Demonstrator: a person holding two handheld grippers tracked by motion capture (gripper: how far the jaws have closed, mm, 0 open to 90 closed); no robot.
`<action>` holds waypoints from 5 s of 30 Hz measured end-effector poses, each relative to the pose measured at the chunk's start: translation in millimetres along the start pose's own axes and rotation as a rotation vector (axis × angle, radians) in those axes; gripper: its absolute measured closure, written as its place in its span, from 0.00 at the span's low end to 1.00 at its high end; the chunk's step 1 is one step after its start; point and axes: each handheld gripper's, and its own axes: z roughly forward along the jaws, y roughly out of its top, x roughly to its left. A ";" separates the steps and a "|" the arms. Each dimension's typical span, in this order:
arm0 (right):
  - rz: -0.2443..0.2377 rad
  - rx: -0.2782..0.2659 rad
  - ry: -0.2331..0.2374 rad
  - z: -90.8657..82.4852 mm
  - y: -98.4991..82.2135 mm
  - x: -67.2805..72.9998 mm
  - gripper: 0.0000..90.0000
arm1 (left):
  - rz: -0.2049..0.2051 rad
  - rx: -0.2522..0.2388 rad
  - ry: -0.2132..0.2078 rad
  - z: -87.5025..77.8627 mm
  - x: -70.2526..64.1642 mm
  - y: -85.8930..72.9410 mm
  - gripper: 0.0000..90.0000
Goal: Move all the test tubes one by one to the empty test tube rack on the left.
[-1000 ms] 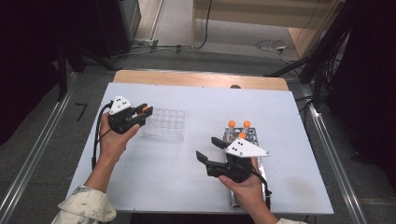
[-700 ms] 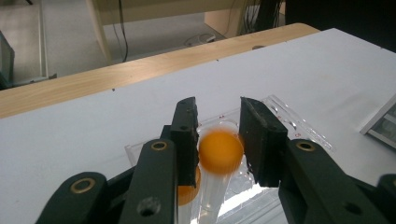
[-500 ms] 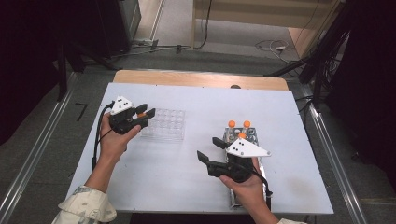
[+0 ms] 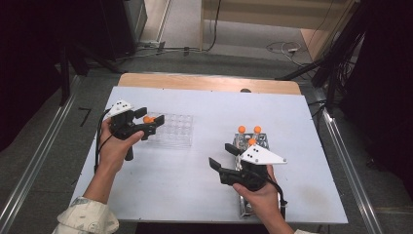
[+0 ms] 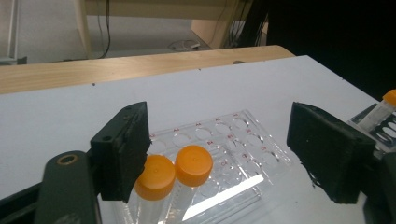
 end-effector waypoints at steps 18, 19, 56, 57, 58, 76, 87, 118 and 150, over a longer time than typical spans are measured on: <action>0.020 -0.016 -0.088 -29.0 -6.3 -24.5 0.31 | -0.026 -0.019 -0.043 -6.5 -8.0 1.7 0.17; 0.018 -0.018 -0.096 -31.1 -6.5 -25.8 0.31 | -0.025 -0.021 -0.046 -6.8 -8.5 2.0 0.17; -0.029 0.104 -0.144 -21.8 -36.6 -102.8 0.34 | -0.013 -0.023 -0.057 -4.1 -16.8 1.7 0.17; -0.031 0.107 -0.137 -20.9 -37.4 -104.1 0.37 | -0.012 -0.023 -0.056 -4.2 -16.6 1.7 0.17; -0.032 0.107 -0.135 -20.1 -38.1 -105.1 0.40 | -0.013 -0.024 -0.056 -4.2 -16.5 1.7 0.17; -0.072 0.125 -0.081 -8.6 -43.3 -111.9 0.73 | -0.002 -0.016 -0.054 -2.7 -17.9 0.7 0.17; -0.072 0.116 -0.089 -9.4 -44.1 -111.2 0.79 | -0.001 -0.013 -0.057 -2.6 -18.5 0.6 0.17; -0.103 -0.001 -0.106 -42.1 2.4 -90.9 0.79 | 0.008 -0.019 -0.066 -4.8 -23.5 2.7 0.16; -0.139 0.132 0.050 37.6 19.5 -26.7 0.79 | 0.137 -0.017 -0.226 -5.9 -86.0 3.2 0.17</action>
